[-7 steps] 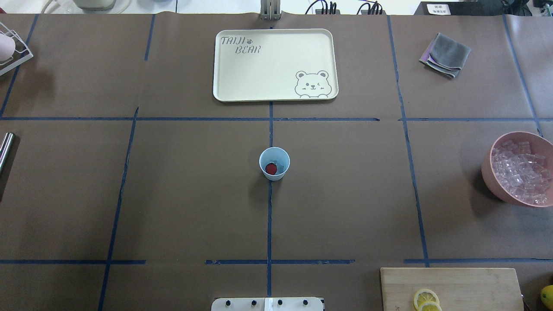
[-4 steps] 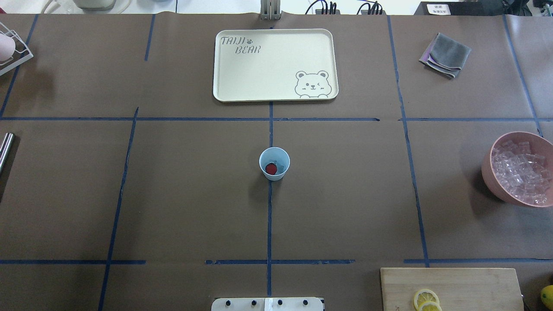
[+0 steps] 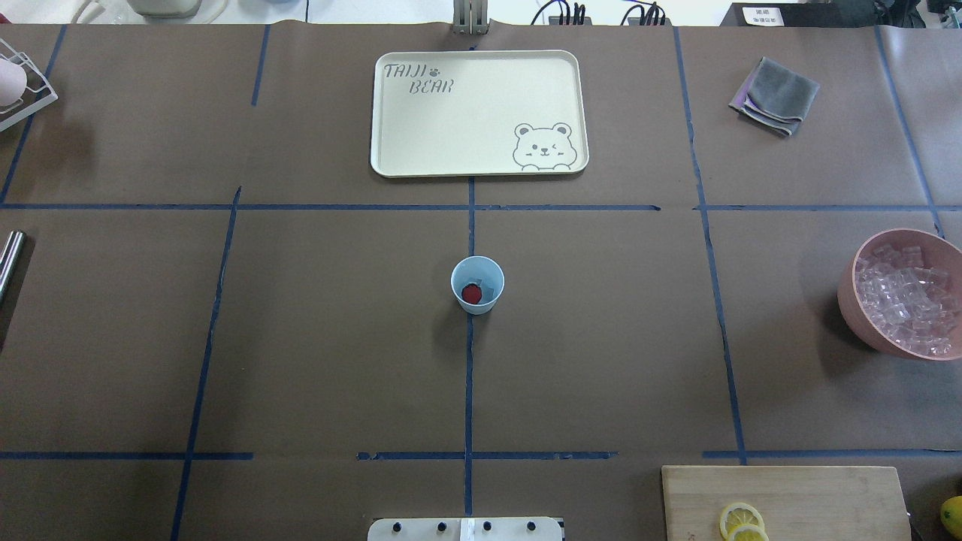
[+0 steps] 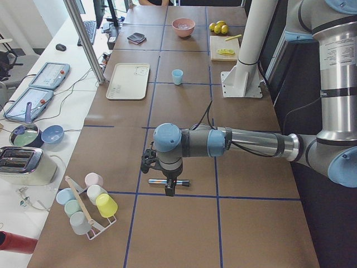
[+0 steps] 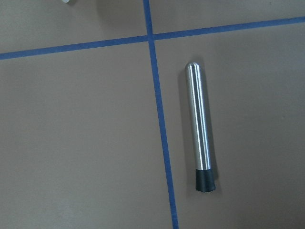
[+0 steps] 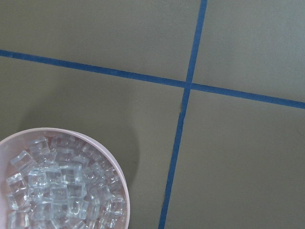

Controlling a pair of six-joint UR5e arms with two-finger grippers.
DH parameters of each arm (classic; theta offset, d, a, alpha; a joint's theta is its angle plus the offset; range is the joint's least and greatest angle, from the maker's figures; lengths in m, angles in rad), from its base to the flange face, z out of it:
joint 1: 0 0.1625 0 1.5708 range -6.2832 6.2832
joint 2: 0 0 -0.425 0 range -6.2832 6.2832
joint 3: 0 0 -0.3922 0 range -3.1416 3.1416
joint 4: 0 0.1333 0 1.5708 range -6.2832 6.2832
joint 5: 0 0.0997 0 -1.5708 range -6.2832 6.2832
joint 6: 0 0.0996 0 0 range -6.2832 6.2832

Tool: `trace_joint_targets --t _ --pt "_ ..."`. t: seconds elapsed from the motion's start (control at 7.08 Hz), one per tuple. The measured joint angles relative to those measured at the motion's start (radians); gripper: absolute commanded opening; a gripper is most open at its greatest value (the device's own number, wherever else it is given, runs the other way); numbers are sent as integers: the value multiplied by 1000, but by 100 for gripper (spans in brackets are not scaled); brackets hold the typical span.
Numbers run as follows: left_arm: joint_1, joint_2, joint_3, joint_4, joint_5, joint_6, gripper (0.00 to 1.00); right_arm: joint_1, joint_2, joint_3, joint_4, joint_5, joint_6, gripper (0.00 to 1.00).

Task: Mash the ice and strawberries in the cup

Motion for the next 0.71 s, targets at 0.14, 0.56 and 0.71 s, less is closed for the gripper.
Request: trace_joint_targets --t 0.14,0.56,0.71 --pt "1 2 1 -1 16 0 100 -1 2 -8 2 3 -1 100" --pt "1 33 -6 -14 28 8 100 -1 11 -17 4 13 -4 100" --pt "2 35 -13 -13 28 10 100 -1 15 -15 5 17 -1 100"
